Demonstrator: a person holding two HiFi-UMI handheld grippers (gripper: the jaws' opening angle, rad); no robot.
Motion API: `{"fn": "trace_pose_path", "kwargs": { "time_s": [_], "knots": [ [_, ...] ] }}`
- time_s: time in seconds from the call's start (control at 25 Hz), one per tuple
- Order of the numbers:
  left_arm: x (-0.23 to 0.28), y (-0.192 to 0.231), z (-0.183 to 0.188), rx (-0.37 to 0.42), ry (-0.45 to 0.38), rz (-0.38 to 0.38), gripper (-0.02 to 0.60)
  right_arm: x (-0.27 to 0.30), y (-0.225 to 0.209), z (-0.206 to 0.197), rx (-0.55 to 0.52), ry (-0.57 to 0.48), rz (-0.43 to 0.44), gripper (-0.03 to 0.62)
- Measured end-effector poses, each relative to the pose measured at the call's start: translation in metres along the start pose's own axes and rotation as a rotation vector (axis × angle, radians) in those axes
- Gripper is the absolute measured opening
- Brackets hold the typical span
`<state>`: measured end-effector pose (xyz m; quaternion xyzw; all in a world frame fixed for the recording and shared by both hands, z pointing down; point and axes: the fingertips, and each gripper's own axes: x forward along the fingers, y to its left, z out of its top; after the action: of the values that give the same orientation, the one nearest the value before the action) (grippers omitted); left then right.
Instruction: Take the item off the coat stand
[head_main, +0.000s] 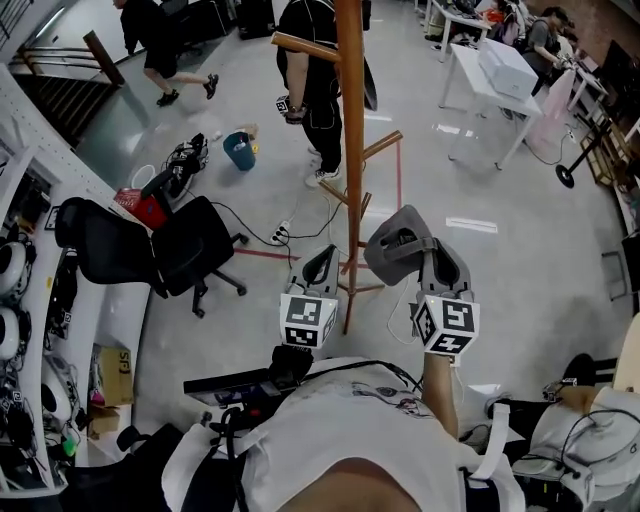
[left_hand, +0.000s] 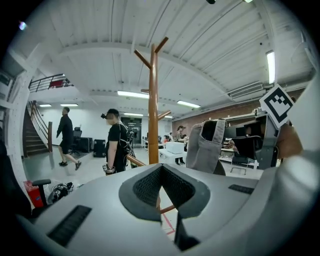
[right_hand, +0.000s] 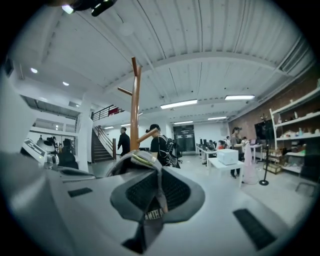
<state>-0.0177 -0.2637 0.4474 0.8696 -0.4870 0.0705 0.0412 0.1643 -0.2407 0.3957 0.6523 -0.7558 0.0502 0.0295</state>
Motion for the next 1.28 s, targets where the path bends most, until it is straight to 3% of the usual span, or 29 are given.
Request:
{"fn": "trace_pose_path", "kwargs": {
  "time_s": [0.36, 1.28],
  "knots": [
    [-0.007, 0.002, 0.007, 0.038, -0.026, 0.024, 0.002, 0.003, 0.024, 0.008, -0.011, -0.03, 0.053, 0.029],
    [-0.01, 0.015, 0.007, 0.008, -0.032, 0.065, 0.002, 0.009, 0.032, 0.006, -0.008, -0.036, 0.086, 0.029]
  ]
}}
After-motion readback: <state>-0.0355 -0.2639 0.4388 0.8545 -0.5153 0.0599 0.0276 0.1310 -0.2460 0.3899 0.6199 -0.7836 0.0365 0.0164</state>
